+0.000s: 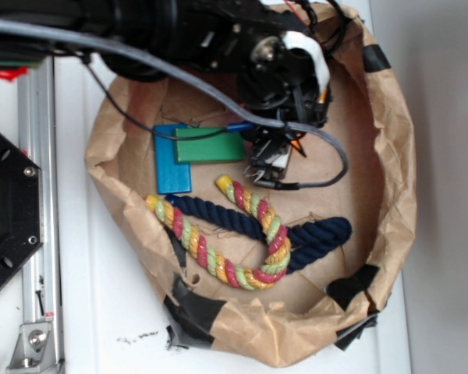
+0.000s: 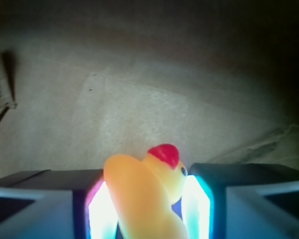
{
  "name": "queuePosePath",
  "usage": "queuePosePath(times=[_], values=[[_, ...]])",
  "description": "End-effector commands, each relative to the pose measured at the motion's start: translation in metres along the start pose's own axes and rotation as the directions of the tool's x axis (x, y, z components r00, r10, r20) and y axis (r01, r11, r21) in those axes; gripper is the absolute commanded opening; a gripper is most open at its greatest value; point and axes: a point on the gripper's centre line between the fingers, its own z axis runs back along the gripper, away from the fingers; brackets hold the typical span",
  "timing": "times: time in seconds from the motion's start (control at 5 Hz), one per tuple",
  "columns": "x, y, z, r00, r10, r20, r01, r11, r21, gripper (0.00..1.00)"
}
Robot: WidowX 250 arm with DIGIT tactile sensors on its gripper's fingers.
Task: Grab the yellow duck.
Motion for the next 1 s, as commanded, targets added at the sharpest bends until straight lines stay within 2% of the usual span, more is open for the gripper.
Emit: queuePosePath(times=[0.0, 0.4, 0.8], values=[[0.012, -0.040, 0.075, 0.986, -0.106, 0.132, 0.098, 0.993, 0.062, 0.00], [0.008, -0.037, 0.112, 0.977, -0.071, 0.203, 0.057, 0.996, 0.072, 0.00], [0.005, -0.037, 0.109, 0.981, -0.052, 0.188, 0.040, 0.997, 0.065, 0.00]])
